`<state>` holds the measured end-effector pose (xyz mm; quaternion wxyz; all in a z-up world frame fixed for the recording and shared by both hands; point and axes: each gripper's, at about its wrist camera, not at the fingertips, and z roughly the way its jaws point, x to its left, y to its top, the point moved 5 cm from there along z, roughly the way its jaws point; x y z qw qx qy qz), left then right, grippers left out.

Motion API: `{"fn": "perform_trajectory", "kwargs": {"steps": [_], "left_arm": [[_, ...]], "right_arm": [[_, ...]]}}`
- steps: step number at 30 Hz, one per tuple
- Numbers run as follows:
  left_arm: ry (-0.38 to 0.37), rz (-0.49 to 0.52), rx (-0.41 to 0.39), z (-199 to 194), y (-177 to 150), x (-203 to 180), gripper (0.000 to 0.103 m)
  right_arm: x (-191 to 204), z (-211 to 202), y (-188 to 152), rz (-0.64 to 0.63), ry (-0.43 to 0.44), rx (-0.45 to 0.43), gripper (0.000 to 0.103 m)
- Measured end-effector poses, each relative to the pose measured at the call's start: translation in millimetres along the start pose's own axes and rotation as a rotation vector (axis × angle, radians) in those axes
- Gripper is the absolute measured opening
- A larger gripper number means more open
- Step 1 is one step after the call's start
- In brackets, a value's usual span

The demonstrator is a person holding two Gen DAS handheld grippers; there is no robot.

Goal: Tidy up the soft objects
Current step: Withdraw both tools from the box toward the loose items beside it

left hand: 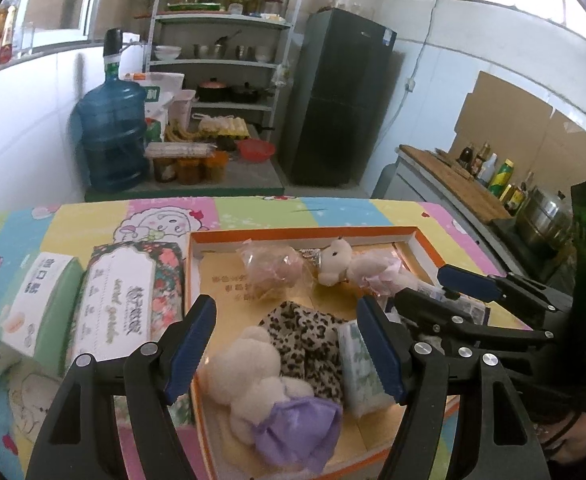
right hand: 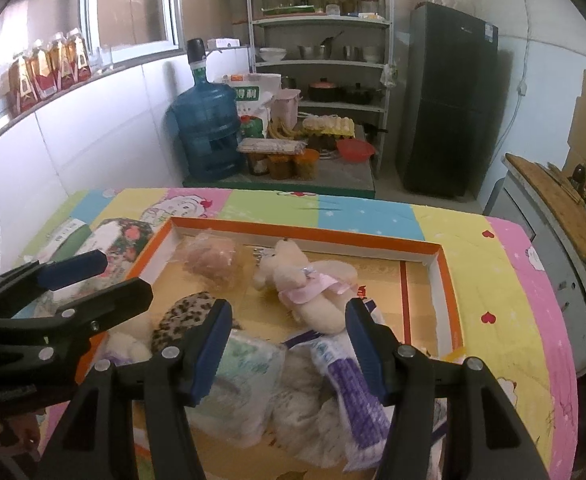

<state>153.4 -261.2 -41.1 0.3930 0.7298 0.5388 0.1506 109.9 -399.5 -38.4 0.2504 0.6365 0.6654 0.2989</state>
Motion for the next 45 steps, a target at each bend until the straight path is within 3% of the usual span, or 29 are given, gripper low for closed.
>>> {"fn": "perform_trajectory", "kwargs": {"steps": [29,45], "left_arm": [[0.055,-0.016,-0.131,-111,-43,72,0.074],[0.087,-0.096,-0.181,-159,-72,143,0.074]], "right_arm": [[81,-56,-31,0.023,0.043,-0.053,0.059],[174,-66,-31,-0.077,0.108,-0.059,0.059]]}}
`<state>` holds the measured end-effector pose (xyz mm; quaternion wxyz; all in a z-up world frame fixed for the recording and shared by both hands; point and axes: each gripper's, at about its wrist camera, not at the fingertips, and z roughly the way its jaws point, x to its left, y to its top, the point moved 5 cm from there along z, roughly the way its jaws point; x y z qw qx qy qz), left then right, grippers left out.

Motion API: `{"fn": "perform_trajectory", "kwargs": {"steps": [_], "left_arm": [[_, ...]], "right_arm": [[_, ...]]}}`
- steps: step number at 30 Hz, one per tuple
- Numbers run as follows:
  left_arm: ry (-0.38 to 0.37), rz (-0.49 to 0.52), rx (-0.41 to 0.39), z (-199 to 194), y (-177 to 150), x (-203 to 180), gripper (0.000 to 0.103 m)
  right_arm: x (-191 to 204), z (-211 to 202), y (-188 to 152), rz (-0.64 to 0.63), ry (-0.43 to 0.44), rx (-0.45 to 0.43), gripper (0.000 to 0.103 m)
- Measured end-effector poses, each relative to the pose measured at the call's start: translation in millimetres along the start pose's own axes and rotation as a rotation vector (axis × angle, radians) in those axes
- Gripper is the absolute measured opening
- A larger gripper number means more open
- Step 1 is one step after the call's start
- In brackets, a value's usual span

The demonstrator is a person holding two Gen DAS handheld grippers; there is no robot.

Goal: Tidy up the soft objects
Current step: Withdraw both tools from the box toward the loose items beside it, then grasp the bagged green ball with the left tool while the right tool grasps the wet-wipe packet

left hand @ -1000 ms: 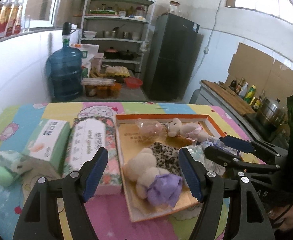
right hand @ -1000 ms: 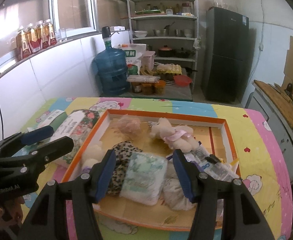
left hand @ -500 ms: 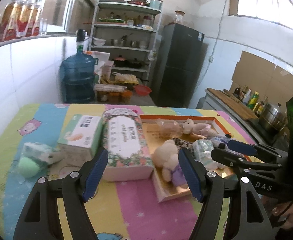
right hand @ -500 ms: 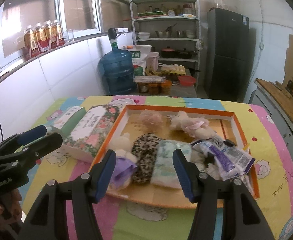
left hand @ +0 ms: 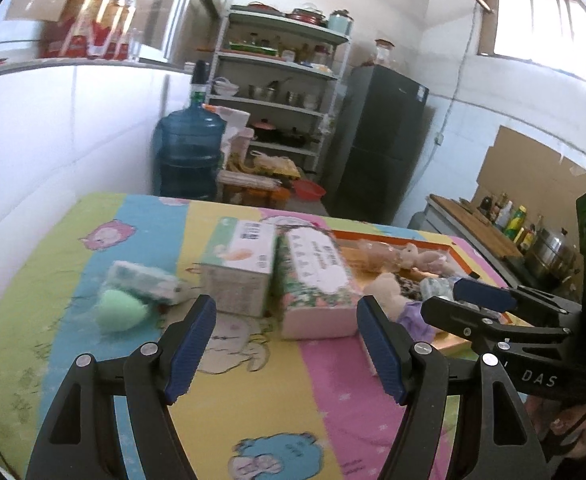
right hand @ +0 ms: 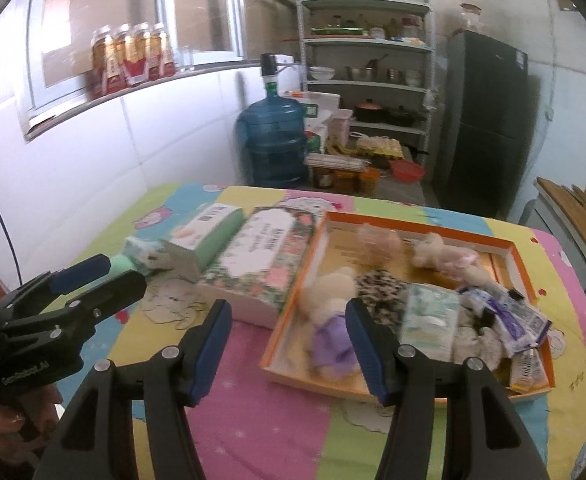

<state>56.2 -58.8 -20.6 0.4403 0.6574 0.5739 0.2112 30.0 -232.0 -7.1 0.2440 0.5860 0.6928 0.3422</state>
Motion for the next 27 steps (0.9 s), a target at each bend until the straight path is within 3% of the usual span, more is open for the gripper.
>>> {"fn": "perform_trajectory", "kwargs": {"steps": [20,27], "left_arm": [[0.133,-0.130,-0.011,-33,-30,126,0.074],[0.138,-0.157,-0.001,-31,-38,147,0.074]], "right_arm": [[130,44,3,-0.239,0.174,0.052,0.059],[170,72,23,-0.418,0.229,0.068,0.059]]}}
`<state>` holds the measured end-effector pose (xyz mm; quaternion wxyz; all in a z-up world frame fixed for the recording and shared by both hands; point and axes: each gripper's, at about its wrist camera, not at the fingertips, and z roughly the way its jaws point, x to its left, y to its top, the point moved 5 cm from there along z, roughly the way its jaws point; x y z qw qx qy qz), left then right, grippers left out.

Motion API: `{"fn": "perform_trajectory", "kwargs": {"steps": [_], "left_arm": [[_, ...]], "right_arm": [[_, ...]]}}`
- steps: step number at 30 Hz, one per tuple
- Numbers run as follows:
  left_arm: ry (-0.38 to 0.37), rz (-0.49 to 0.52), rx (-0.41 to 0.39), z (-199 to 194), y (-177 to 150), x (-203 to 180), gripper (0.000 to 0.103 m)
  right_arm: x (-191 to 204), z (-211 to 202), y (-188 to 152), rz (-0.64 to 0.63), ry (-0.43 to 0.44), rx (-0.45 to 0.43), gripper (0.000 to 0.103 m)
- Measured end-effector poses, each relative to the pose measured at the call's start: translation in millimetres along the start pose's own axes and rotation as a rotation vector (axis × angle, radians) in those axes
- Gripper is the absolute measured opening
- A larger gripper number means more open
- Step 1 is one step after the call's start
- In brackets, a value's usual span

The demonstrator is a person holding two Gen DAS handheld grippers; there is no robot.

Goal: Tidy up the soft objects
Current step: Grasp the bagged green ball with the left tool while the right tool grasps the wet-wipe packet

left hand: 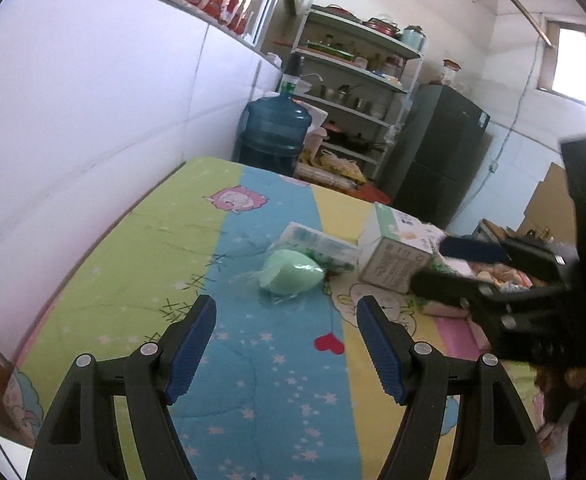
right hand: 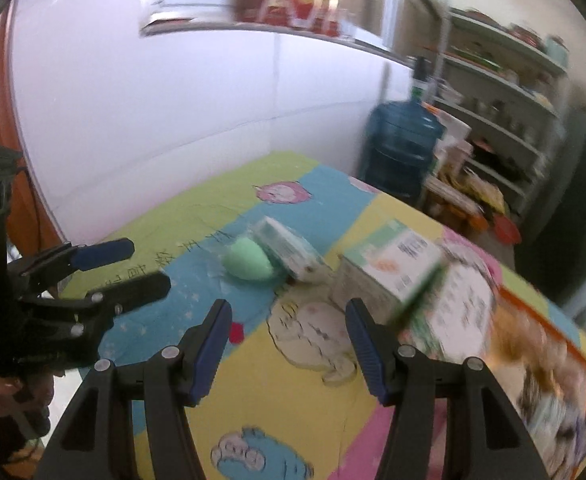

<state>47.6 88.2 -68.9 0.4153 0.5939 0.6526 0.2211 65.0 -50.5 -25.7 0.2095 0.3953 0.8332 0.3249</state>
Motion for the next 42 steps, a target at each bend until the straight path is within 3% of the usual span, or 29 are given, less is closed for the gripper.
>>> {"fn": "perform_trajectory", "kwargs": {"steps": [6,9,17,24,28,32,35,42], "left_arm": [[-0.001,-0.014,0.005,4,-3,8,0.074],[-0.003,-0.019,0.009,7,-4,12,0.074],[-0.018,-0.030,0.035,19,-6,20,0.074],[-0.026,-0.049,0.041,27,-4,30,0.074],[-0.026,-0.057,0.050,31,-4,36,0.074],[-0.025,-0.064,0.051,32,-5,40,0.074],[-0.023,-0.066,0.052,32,-5,42,0.074],[-0.020,-0.053,0.055,34,-5,40,0.074]], "right_arm": [[3,40,34,-0.097,0.089,0.062,0.060],[0,67,44,-0.134,0.115,0.126,0.068],[-11,128,46,-0.175,0.061,0.294,0.068],[-18,156,40,-0.128,0.099,0.383,0.067],[-9,165,38,-0.184,0.050,0.411,0.063],[-1,170,38,-0.226,0.009,0.437,0.050],[4,174,39,-0.239,0.009,0.452,0.046],[1,155,47,-0.197,0.030,0.384,0.043]]}}
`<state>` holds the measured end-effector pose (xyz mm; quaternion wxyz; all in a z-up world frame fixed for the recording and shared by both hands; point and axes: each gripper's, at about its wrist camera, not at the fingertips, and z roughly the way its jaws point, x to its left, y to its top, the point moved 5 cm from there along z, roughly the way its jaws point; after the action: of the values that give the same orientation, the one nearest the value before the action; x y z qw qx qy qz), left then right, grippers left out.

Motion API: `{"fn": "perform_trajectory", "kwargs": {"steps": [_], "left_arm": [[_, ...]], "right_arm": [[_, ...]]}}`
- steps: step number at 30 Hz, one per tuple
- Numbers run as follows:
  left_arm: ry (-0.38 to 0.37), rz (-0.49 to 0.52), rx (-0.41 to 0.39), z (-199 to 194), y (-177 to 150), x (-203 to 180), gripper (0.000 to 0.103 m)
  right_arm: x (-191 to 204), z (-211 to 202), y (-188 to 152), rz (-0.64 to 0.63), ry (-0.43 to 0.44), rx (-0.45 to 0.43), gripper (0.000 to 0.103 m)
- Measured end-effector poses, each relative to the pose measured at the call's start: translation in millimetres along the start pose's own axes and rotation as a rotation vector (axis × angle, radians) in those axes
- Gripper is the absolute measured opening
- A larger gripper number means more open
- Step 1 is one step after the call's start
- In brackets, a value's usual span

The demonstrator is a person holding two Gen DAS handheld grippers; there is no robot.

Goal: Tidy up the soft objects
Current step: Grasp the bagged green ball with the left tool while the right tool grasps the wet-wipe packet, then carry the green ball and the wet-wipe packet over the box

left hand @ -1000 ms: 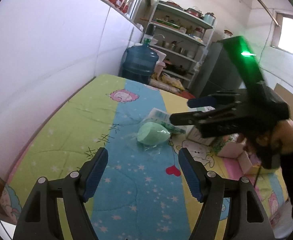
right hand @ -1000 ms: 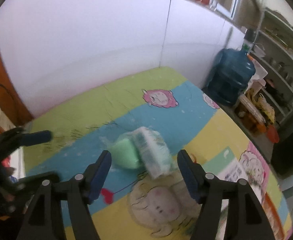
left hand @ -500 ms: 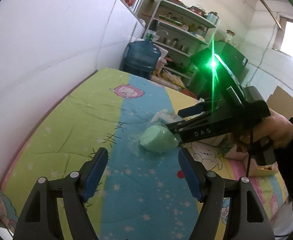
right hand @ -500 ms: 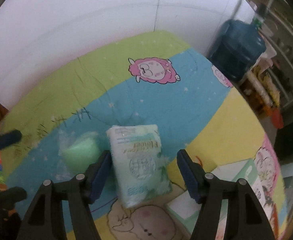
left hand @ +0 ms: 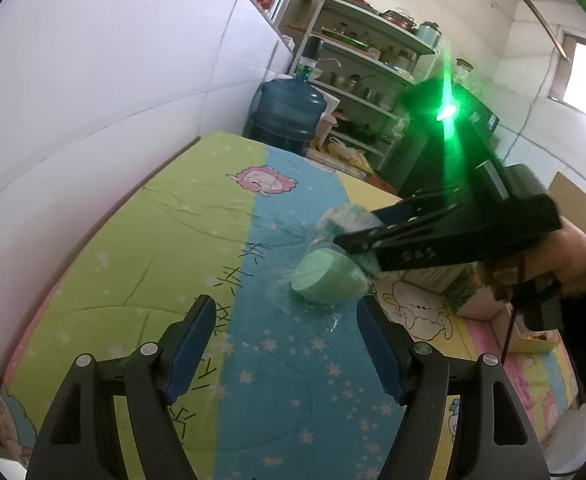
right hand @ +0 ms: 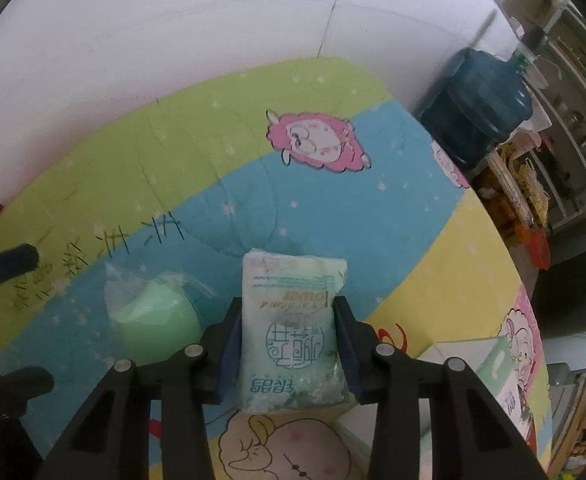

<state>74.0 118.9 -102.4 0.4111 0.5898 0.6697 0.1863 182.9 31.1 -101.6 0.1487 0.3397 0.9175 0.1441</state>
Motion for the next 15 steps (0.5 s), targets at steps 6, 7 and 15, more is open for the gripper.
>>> {"fn": "perform_trajectory", "kwargs": {"steps": [6,7,15], "left_arm": [[-0.048,0.042,0.017,10,10,-9,0.074],[-0.054,0.047,0.020,12,13,-11,0.074],[-0.038,0.145,0.086,49,30,-29,0.075]], "right_arm": [[-5,-50,-7,0.079,0.008,-0.158,0.043],[-5,-58,-10,0.091,0.002,-0.183,0.043],[0,-121,-63,0.220,-0.030,-0.357,0.043]]}}
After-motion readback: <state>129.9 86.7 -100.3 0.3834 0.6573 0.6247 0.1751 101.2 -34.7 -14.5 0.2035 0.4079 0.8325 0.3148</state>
